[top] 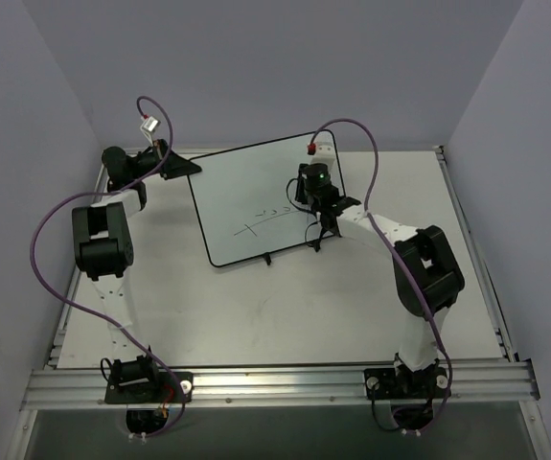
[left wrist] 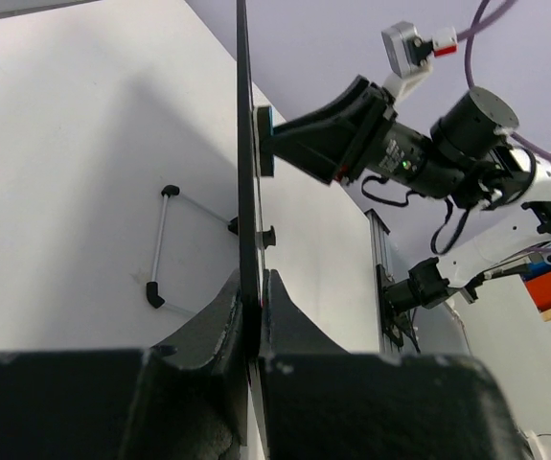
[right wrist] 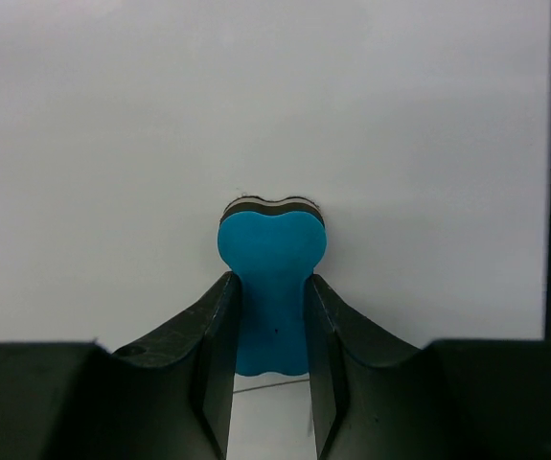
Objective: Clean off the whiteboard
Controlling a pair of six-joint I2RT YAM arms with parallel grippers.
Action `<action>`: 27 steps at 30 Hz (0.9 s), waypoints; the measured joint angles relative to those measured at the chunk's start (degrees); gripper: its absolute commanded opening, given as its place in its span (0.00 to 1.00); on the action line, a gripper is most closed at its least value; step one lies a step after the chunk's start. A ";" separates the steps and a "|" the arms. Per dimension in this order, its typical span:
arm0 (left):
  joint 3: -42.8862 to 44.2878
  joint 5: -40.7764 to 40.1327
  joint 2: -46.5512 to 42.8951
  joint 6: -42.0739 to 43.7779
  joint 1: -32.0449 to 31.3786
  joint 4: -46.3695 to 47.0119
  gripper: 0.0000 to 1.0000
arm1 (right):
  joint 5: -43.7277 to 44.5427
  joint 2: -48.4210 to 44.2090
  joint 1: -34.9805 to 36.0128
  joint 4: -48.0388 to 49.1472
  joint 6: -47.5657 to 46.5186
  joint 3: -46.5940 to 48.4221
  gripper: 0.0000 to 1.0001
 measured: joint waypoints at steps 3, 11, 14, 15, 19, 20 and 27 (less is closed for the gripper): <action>0.00 0.22 0.00 0.24 0.07 0.39 0.02 | 1.68 -0.02 4.87 1.22 -0.15 -1.03 0.00; 0.02 0.83 0.00 0.59 0.00 2.78 0.02 | 1.53 2.38 21.35 2.89 0.44 -2.97 0.00; 0.00 0.85 0.00 0.55 0.00 3.02 0.02 | 1.51 4.87 23.65 2.97 0.37 -2.34 0.00; 0.00 0.85 0.00 0.57 0.00 3.06 0.02 | 1.68 5.49 23.71 3.10 0.33 -2.19 0.00; 0.02 0.59 0.00 0.55 0.00 3.13 0.02 | 1.75 5.64 23.41 3.19 0.37 -1.88 0.00; 0.00 0.55 0.00 0.55 0.00 3.17 0.02 | 1.75 5.62 23.26 3.19 0.39 -1.88 0.00; 0.00 0.04 0.00 0.39 -0.04 3.17 0.02 | 1.40 3.34 18.51 3.21 0.39 -2.84 0.00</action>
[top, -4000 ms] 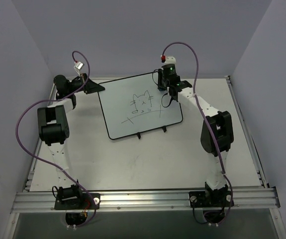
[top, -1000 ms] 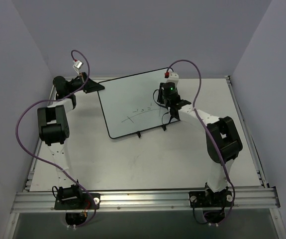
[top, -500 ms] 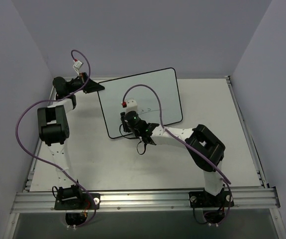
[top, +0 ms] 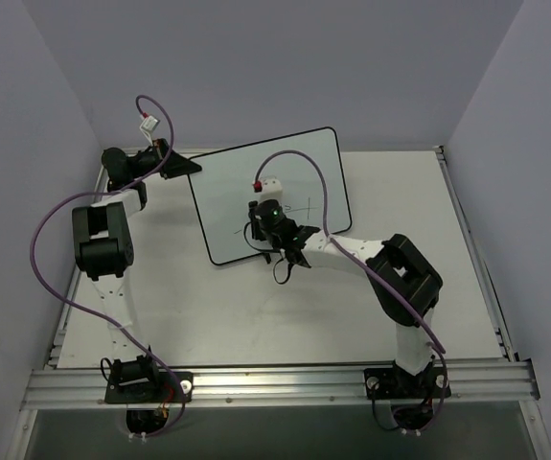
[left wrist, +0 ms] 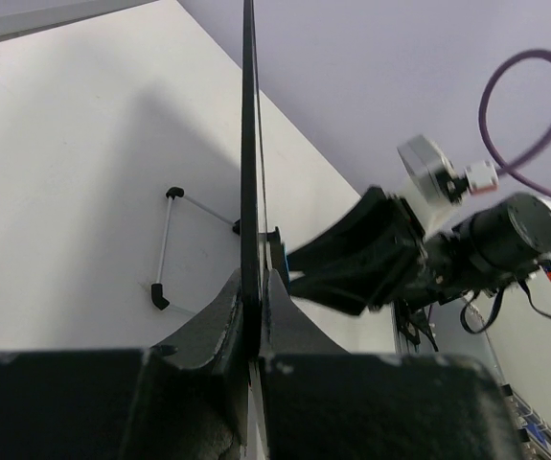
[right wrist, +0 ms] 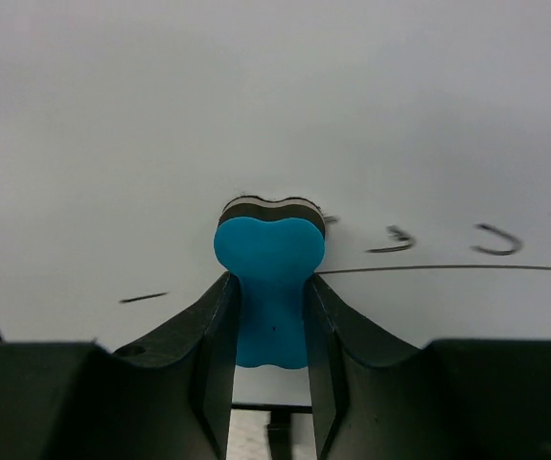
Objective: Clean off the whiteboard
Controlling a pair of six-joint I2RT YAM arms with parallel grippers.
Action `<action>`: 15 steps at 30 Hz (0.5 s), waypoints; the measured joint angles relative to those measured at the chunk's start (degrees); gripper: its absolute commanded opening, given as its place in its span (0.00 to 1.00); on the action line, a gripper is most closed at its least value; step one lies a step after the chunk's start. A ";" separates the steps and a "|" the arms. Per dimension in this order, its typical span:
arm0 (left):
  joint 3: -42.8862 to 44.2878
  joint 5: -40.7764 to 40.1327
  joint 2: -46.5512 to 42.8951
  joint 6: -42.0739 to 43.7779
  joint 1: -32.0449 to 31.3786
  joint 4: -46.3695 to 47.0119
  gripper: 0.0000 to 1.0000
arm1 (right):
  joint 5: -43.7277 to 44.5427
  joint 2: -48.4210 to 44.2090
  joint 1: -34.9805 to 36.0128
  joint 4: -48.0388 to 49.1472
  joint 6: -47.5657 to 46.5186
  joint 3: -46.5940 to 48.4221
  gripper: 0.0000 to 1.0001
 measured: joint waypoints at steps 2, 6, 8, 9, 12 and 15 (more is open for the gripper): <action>0.00 -0.11 0.00 -0.07 -0.04 0.00 0.02 | 0.07 -1.55 -2.91 0.13 -0.02 -1.07 0.00; 0.00 -0.35 0.00 -0.46 -0.13 -0.04 0.02 | 0.09 -4.09 -9.40 0.92 -0.07 -3.41 0.00; 0.00 -0.48 0.00 -0.55 -0.13 -0.04 0.02 | -0.07 -4.70 -11.91 1.66 -0.13 -4.39 0.00; 0.00 -0.57 0.00 -0.59 -0.13 -0.04 0.02 | -0.42 -4.90 -13.00 2.12 -0.15 -4.87 0.00; 0.00 -0.85 0.00 -0.63 -0.13 -0.07 0.02 | -1.88 -5.51 -15.96 3.87 -0.15 -6.71 0.00; 0.00 -0.96 0.00 -0.66 -0.13 -0.07 0.02 | -3.67 -6.40 -18.67 5.86 -0.09 -9.22 0.00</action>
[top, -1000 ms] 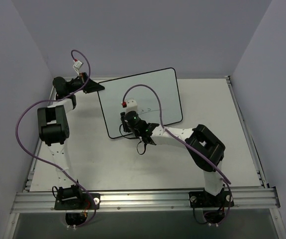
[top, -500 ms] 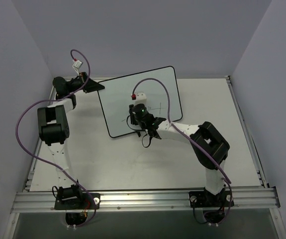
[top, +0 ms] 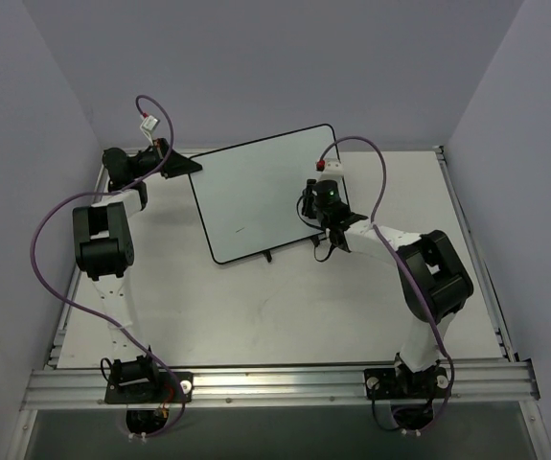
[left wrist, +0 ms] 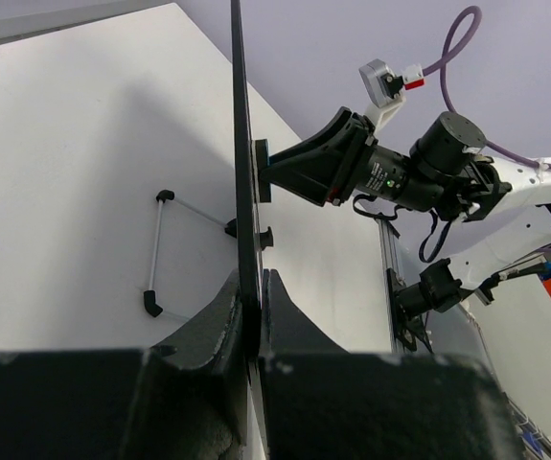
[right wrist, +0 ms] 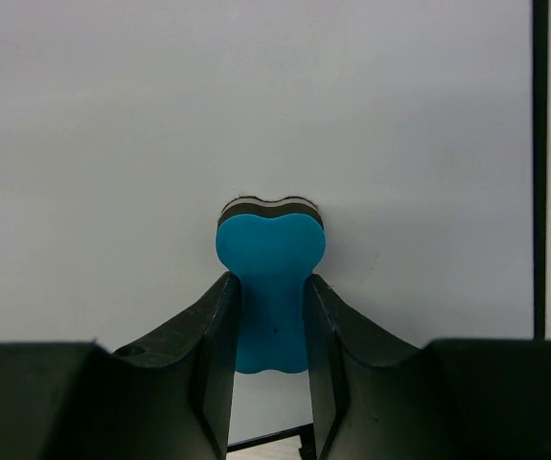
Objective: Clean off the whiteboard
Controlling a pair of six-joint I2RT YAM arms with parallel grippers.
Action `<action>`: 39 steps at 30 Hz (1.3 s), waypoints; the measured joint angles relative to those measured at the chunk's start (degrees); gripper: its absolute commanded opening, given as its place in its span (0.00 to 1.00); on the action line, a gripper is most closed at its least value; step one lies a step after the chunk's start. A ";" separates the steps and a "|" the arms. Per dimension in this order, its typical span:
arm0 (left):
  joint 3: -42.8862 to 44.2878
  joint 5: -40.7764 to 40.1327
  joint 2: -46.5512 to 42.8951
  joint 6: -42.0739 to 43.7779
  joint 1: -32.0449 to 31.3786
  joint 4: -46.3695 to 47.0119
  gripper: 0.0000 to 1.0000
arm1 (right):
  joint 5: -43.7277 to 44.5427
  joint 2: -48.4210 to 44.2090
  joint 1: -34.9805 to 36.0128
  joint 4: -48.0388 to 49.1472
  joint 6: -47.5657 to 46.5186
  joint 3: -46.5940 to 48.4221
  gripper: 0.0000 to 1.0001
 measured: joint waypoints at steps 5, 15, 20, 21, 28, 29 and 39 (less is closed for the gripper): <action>0.00 -0.09 0.00 -0.09 0.00 0.00 0.02 | -1.49 -0.37 -2.58 0.90 -0.11 -1.22 0.00; 0.00 -0.09 0.00 -0.11 0.02 0.00 0.02 | -3.63 -0.37 -2.84 1.99 -0.20 -1.55 0.00; 0.00 -0.07 0.00 -0.13 0.13 0.00 0.02 | -4.85 -0.37 -2.93 0.85 -0.42 -0.81 0.00; 0.00 -0.04 0.00 -0.11 0.15 0.04 0.02 | -4.98 -0.35 -2.97 -0.42 -0.72 0.00 0.00; 0.00 0.22 0.00 -0.04 0.13 0.42 0.02 | -4.96 1.29 -3.32 -6.62 -4.07 7.85 0.00; 0.00 0.24 0.00 -0.04 0.11 0.55 0.02 | -4.98 1.42 -3.39 -6.91 -4.35 8.39 0.00; 0.00 0.09 0.00 -0.35 0.17 0.24 0.02 | -6.25 1.84 -3.56 -1.79 -3.45 4.92 0.00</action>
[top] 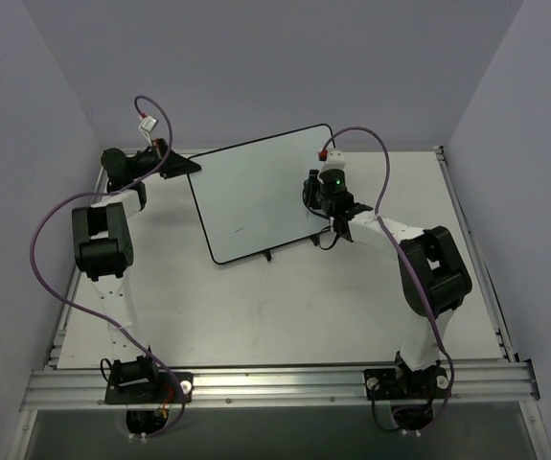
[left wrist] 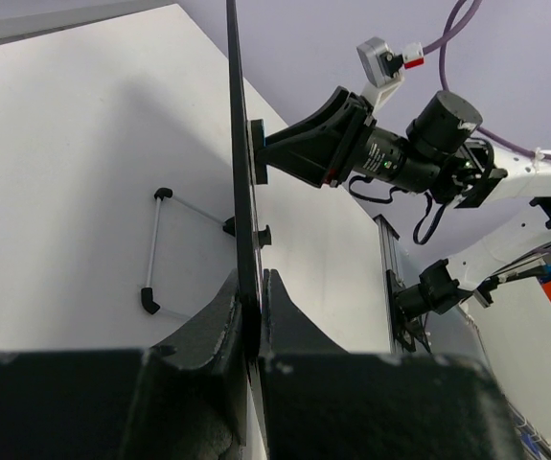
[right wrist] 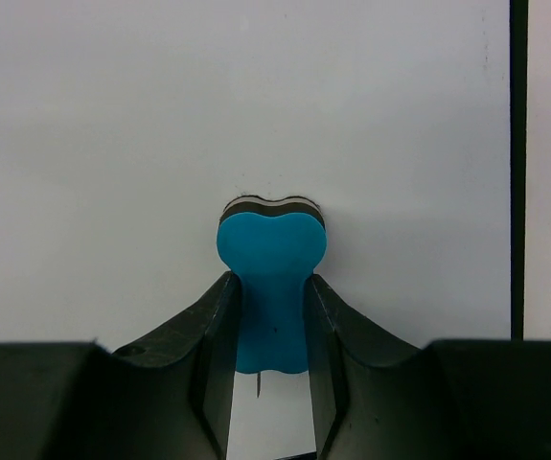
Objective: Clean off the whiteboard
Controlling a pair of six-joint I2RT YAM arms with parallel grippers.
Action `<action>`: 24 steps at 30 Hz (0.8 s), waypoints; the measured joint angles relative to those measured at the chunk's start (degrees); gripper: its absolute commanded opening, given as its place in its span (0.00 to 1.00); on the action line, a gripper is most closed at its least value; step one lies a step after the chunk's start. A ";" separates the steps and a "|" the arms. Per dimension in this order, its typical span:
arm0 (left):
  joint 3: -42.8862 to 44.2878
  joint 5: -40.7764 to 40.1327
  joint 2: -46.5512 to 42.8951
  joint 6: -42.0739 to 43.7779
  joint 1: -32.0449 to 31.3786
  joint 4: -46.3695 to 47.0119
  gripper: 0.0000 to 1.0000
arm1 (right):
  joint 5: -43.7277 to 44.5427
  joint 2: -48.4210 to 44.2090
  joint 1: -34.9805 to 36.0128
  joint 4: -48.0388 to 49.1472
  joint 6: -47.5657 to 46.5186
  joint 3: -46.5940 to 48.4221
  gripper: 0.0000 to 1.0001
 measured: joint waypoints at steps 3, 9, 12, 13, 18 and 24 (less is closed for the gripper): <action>0.00 -0.07 0.00 -0.09 0.07 -0.31 0.02 | 0.13 -0.94 0.48 4.09 1.07 -4.57 0.00; 0.00 0.00 0.00 0.02 0.15 -0.28 0.02 | 2.91 -2.60 3.41 8.22 2.36 -10.86 0.00; 0.00 0.20 0.00 0.11 0.33 -0.24 0.02 | 3.63 -2.91 4.33 8.68 2.86 -11.82 0.00; 0.00 0.24 0.00 0.11 0.35 -0.22 0.02 | 3.80 -3.02 4.42 8.68 3.10 -11.93 0.00; 0.00 0.28 0.00 0.11 0.35 -0.07 0.02 | 2.51 -3.28 2.97 7.61 3.61 -11.69 0.00; 0.00 -0.13 0.00 0.15 -0.09 0.02 0.02 | -1.07 -3.23 -1.99 2.16 2.21 -8.31 0.00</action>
